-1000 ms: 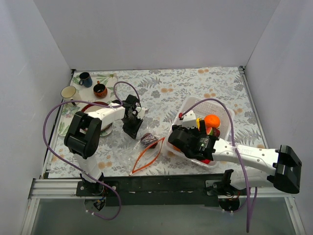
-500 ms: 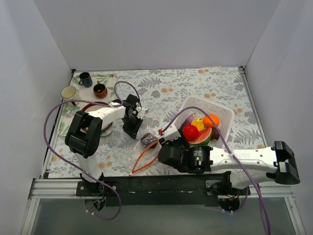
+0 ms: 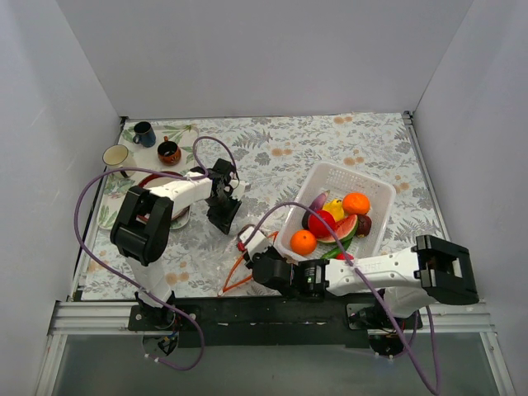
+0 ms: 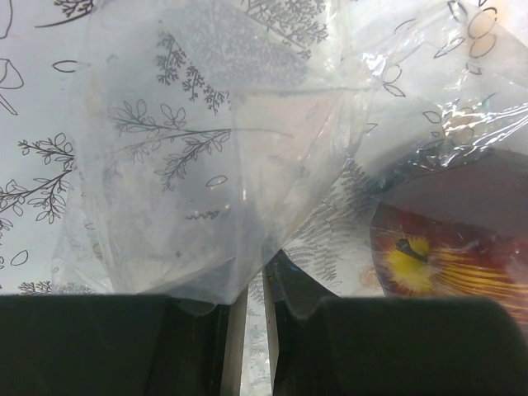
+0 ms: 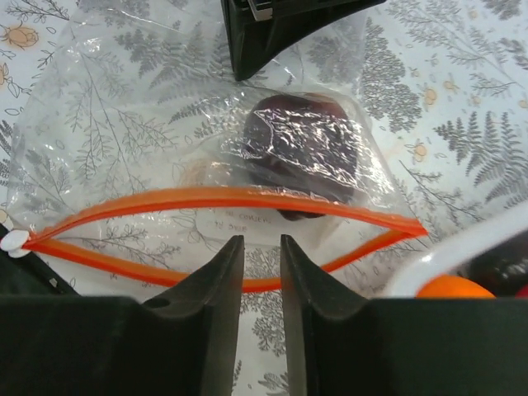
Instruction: Open the zip-top bag and remove the fake food
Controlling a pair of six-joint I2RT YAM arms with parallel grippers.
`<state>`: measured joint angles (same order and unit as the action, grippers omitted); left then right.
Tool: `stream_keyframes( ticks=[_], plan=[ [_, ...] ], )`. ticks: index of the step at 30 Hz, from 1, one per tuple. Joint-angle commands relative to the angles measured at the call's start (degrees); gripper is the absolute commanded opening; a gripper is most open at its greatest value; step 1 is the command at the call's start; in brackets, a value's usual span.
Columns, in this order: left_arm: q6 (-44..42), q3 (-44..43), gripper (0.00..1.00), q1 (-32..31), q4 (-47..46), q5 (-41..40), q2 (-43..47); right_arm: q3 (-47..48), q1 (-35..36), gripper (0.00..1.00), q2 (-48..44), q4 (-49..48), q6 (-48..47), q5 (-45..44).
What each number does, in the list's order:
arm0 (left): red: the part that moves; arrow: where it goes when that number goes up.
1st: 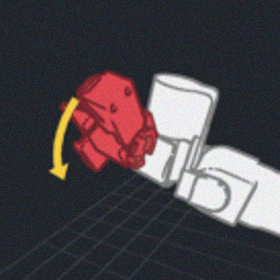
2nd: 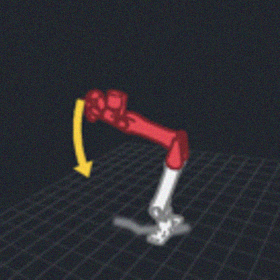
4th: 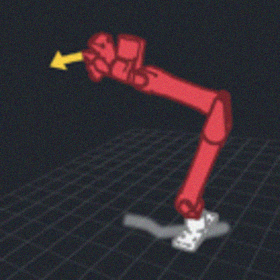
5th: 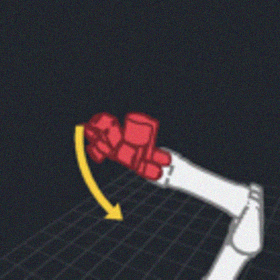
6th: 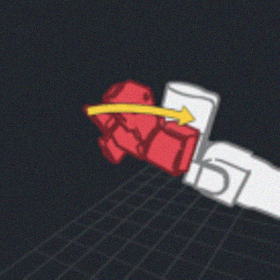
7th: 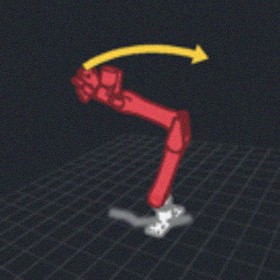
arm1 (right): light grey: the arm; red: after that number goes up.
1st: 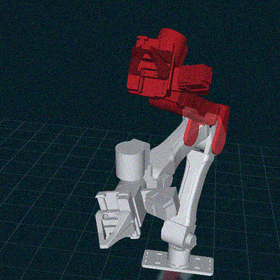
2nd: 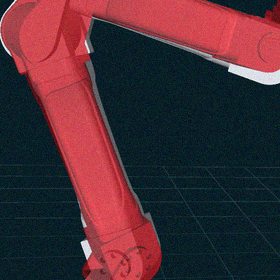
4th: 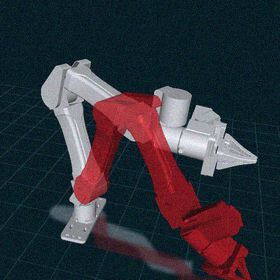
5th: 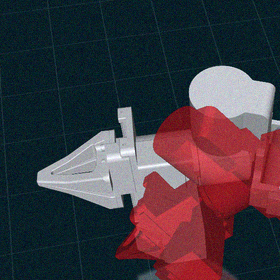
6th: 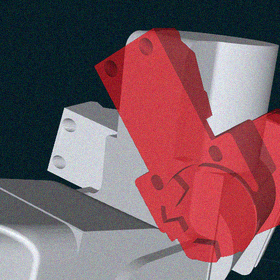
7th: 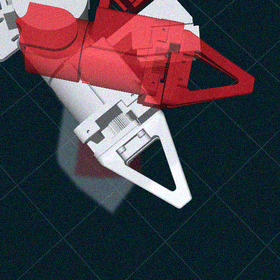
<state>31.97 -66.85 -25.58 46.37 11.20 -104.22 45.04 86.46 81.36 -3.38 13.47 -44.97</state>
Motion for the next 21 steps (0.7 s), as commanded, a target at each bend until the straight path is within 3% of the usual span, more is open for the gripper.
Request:
stream_keyframes(
  ticks=[1, 13, 21],
  plan=[
    [-1.12, -0.56, 0.12, 0.45, -0.93, -2.24, -0.72, 0.93, -4.70, 0.34, 3.18, -10.85, -3.01, 8.83],
    [-2.08, -1.87, 0.13, 0.45, 0.73, -2.85, 1.04, 2.16, -7.88, 0.38, 8.72, -8.93, -2.40, 15.35],
    [-2.79, -11.10, 0.30, 0.45, 9.43, -2.85, 4.64, 3.30, -7.88, 0.41, 11.18, -8.49, -2.31, 14.12]
  ],
)
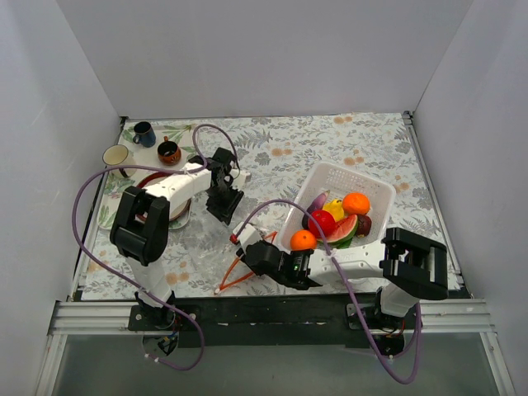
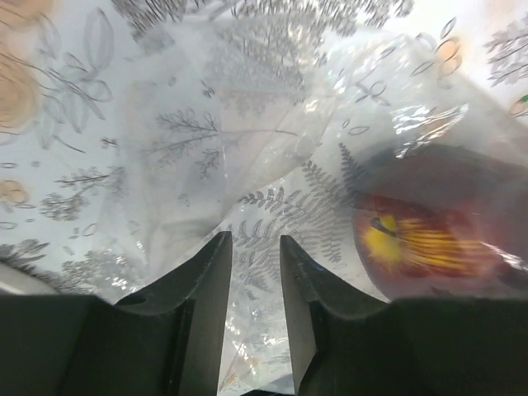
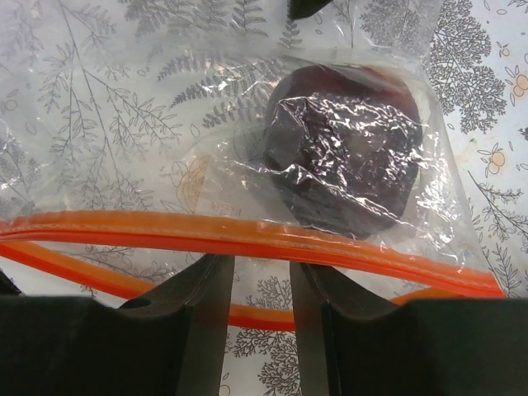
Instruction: Open the zip-top bag and remove the fake food
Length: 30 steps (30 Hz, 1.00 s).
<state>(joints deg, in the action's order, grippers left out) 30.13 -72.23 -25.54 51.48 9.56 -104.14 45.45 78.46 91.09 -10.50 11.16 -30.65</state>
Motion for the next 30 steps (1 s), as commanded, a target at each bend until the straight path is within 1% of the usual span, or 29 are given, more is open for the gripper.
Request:
stream_keyframes(
  ticks=[1, 3, 6, 7, 10, 13, 14, 16, 17, 20, 21, 26, 30],
  plan=[
    [-0.78, -6.60, 0.31, 0.40, 5.63, -1.30, 4.73, 3.06, 0.12, 0.42, 1.72, -1.19, 0.00, -0.28],
    [0.01, -8.72, 0.34, 0.32, 6.43, 0.01, 5.17, 3.06, 0.12, 0.43, 1.81, -1.19, 0.18, -0.55],
    [1.95, -10.04, 0.35, -0.38, 7.05, 2.73, 5.00, 3.15, 0.12, 0.45, 2.07, -0.84, 0.44, -1.16],
    [2.73, -9.78, 0.35, -0.82, 6.96, 4.13, 4.65, 3.06, 0.12, 0.45, 2.08, -0.66, 0.44, -1.34],
    [3.70, -7.67, 0.34, -3.28, 5.13, 4.85, 3.77, 3.06, 0.21, 0.49, 2.08, 0.22, 0.71, -2.30],
    [4.94, -5.47, 0.33, -4.52, 2.41, 4.76, 2.72, 3.33, 0.12, 0.58, 2.34, 1.18, 0.88, -3.53],
    [5.37, -5.21, 0.32, -4.69, 1.78, 4.33, 1.84, 3.50, 0.12, 0.64, 2.25, 1.27, 0.88, -3.71],
    [5.64, -4.68, 0.28, -4.87, 0.38, 3.97, 0.78, 3.77, 0.29, 0.70, 2.51, 1.97, 0.97, -5.11],
    [5.64, -4.59, 0.27, -4.96, 0.20, 3.71, 0.17, 3.94, 0.47, 0.74, 2.43, 2.24, 1.06, -5.90],
    [5.47, -4.07, 0.27, -5.31, -0.50, 2.66, -1.50, 4.29, 1.00, 0.81, 2.69, 3.38, 1.15, -9.59],
    [5.20, -3.80, 0.26, -5.31, -1.03, 2.39, -1.94, 4.56, 1.00, 0.82, 2.78, 3.64, 1.15, -11.17],
    [4.85, -2.14, 0.25, -6.01, -2.00, 1.87, -3.00, 5.96, 1.00, 0.88, 4.18, 5.14, 1.15, -13.29],
    [4.67, -0.81, 0.24, -6.80, -3.23, 0.55, -3.88, 6.84, 1.17, 0.90, 4.97, 6.37, 1.76, -14.95]
  ],
)
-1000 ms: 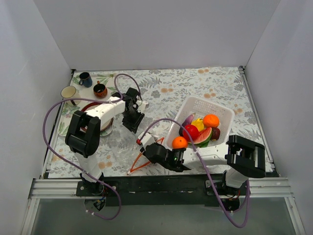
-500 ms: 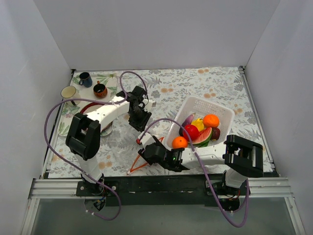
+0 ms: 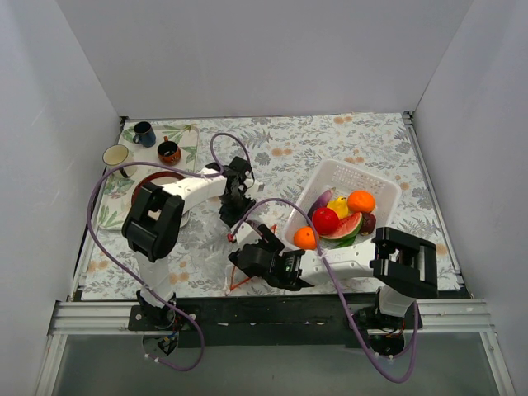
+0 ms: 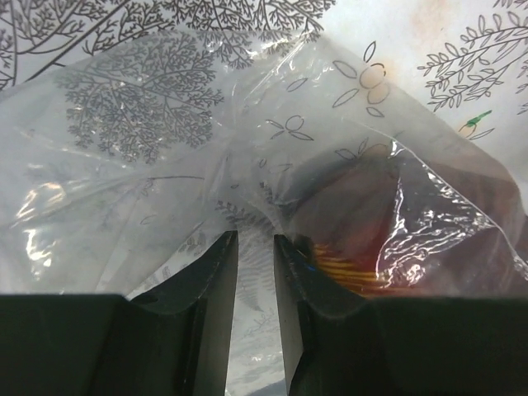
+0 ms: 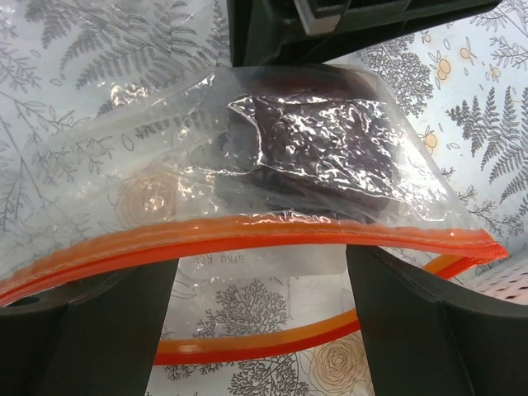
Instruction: Open the zip-top bag and remove the fake food
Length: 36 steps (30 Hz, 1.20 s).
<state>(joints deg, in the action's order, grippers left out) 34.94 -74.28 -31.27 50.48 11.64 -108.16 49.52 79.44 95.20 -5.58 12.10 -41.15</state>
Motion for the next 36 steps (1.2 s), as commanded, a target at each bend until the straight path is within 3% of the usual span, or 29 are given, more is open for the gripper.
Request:
stream_keyframes(
  ticks=[1, 13, 18, 36],
  plan=[
    [-0.48, 1.68, 0.23, -1.16, -2.49, -1.53, -0.12, 2.87, 0.19, 0.91, 0.87, 1.63, 0.91, -4.64],
    [-5.67, 8.44, 0.18, -1.43, -2.84, -2.41, 3.65, 2.96, 0.19, 0.92, 1.04, 5.41, 3.71, -8.95],
    [-7.25, 10.82, 0.18, -1.43, -2.76, -0.04, 5.06, 2.33, 0.10, 0.92, 1.65, -1.17, -0.23, -7.72],
    [-12.44, 20.49, 0.16, -1.52, -2.67, -0.47, 9.02, 5.33, -1.39, 0.93, 9.31, -8.83, -7.35, -12.73]
  ],
)
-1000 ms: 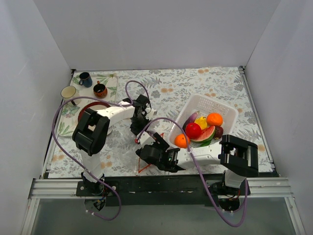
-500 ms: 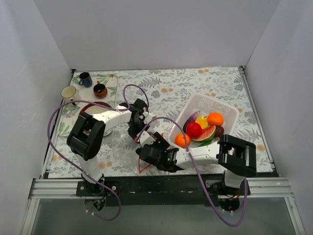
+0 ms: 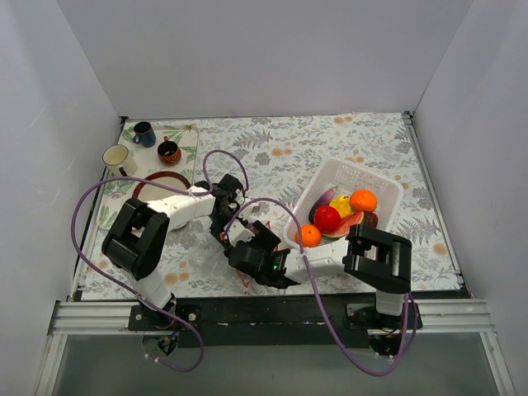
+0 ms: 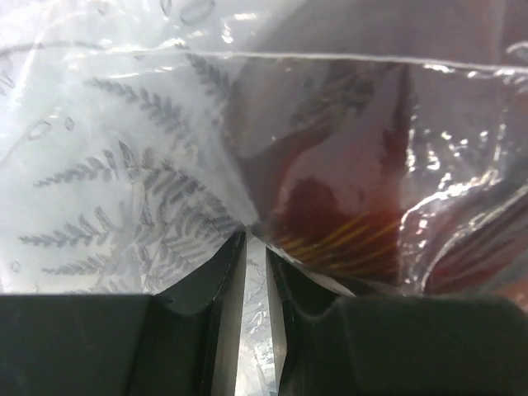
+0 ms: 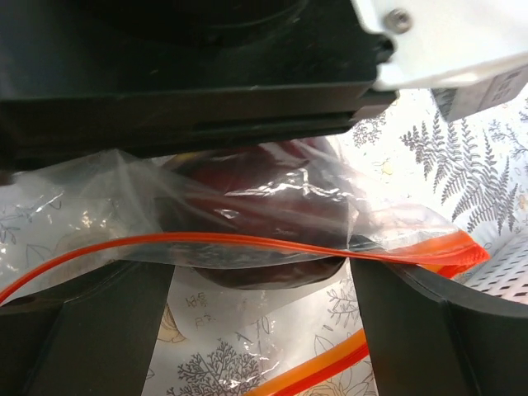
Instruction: Open the zip-top bag and remove the fake food
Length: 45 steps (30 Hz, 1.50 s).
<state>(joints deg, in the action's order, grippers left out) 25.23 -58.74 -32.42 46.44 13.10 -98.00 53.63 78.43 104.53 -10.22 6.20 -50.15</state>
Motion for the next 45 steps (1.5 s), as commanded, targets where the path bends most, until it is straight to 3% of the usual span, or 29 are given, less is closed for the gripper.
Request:
stream_keyframes(
  ticks=[1, 3, 6, 7, 12, 20, 26, 29, 30, 36, 45],
  plan=[
    [-2.99, 5.91, 0.16, -0.36, 1.29, -2.12, -0.97, 0.87, -0.47, 0.93, -0.20, -4.98, -1.62, -3.81],
    [-3.52, 6.36, 0.16, -0.18, 1.11, -3.17, -0.71, 0.08, -0.56, 0.91, -0.73, -5.77, -1.71, -2.15],
    [-3.18, 5.57, 0.16, -0.18, 1.11, -4.92, -0.71, -0.10, -0.48, 0.81, -1.17, -5.96, -0.93, 3.47],
    [-2.91, 4.26, 0.16, 0.08, 1.20, -5.45, -0.71, -0.01, -0.39, 0.69, -1.26, -5.26, -0.40, 5.13],
    [-0.19, -2.42, 0.18, 1.13, 2.43, -7.56, -1.58, -1.94, 0.75, 0.36, -2.31, -4.64, 3.46, 13.84],
    [2.63, -11.22, 0.22, 1.05, 5.76, -8.80, -2.55, -4.76, 2.69, 0.27, -5.56, -3.32, 6.98, 16.67],
    [3.15, -13.33, 0.24, 1.05, 7.88, -9.85, -1.06, -6.86, 2.78, 0.31, -8.02, -2.61, 8.30, 14.91],
    [4.03, -15.61, 0.28, 1.14, 7.44, -10.46, -1.67, -6.87, 2.78, 0.46, -8.29, -1.39, 9.18, 10.52],
    [5.08, -16.40, 0.28, 1.05, 7.35, -10.73, -2.98, -6.69, 2.69, 0.58, -8.20, -0.86, 9.53, 9.21],
    [7.72, -24.57, 0.28, 1.14, 6.04, -12.40, -8.96, -6.07, 1.29, 0.77, -7.76, 2.13, 13.66, 3.57],
    [10.10, -26.96, 0.27, 0.52, 6.39, -6.61, -15.21, -6.96, -0.03, 0.78, -8.38, 0.55, 14.37, 5.59]
  ],
)
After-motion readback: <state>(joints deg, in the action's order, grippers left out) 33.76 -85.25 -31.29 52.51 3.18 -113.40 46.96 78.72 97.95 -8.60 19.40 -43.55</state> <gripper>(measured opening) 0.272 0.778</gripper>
